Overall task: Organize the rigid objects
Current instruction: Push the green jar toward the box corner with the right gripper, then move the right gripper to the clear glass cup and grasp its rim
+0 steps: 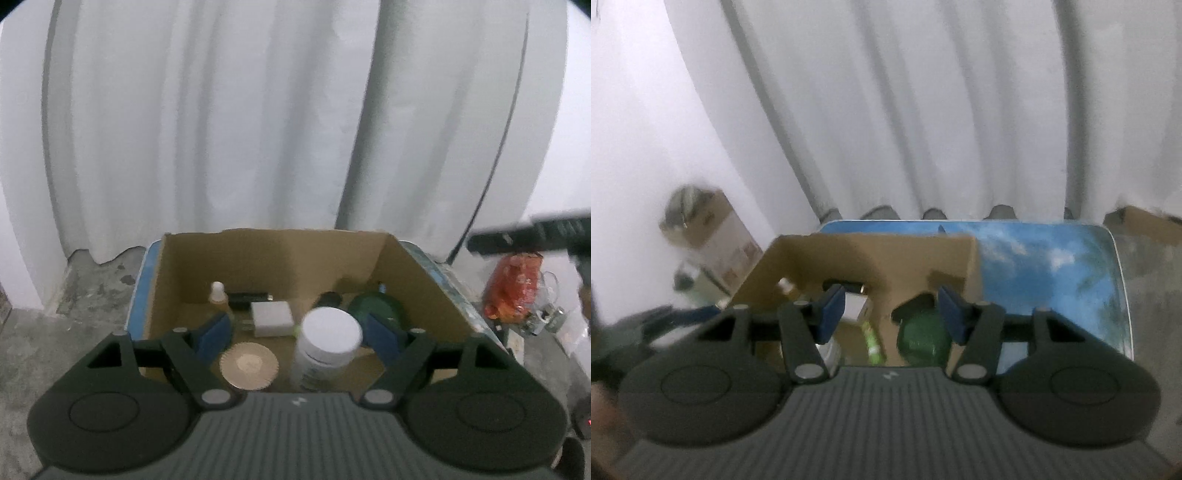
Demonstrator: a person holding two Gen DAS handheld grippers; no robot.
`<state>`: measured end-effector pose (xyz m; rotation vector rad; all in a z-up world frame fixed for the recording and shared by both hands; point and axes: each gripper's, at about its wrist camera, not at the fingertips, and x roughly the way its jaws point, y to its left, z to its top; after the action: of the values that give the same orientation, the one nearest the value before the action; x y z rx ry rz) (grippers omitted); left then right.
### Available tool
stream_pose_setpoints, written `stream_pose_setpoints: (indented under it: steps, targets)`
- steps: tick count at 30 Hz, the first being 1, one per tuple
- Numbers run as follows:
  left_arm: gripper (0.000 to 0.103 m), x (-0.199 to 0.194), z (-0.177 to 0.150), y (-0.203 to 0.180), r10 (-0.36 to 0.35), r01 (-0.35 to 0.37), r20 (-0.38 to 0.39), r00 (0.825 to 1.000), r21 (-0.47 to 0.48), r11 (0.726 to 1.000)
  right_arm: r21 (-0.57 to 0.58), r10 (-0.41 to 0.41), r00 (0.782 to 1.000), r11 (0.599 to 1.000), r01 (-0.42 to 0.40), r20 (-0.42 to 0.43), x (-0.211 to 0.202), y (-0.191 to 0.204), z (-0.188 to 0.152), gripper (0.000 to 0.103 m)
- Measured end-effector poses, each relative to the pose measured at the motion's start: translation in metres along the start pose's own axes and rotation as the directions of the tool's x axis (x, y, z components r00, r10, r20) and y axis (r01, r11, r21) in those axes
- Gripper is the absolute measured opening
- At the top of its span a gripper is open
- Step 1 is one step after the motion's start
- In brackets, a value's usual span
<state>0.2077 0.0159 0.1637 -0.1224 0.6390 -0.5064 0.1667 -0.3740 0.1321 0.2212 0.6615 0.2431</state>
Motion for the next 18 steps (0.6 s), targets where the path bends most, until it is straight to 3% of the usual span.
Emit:
stream_pose_setpoints:
  steps: [6, 9, 18]
  targets:
    - [0.082, -0.021, -0.018, -0.013, -0.049, 0.049, 0.008, 0.999, 0.022, 0.999, 0.115, -0.023, 0.993, 0.993, 0.010, 0.113, -0.053, -0.005, -0.096, 0.064]
    - [0.087, -0.037, -0.031, -0.015, -0.051, 0.051, 0.007, 0.999, 0.045, 0.998, 0.145, -0.054, 0.991, 0.989, 0.036, 0.120, -0.066, 0.001, -0.132, 0.067]
    - [0.095, -0.083, -0.081, 0.001, 0.048, -0.048, -0.011, 0.999, 0.043, 0.998, 0.177, 0.045, 0.997, 0.983, -0.055, 0.057, -0.060, 0.026, -0.171, 0.070]
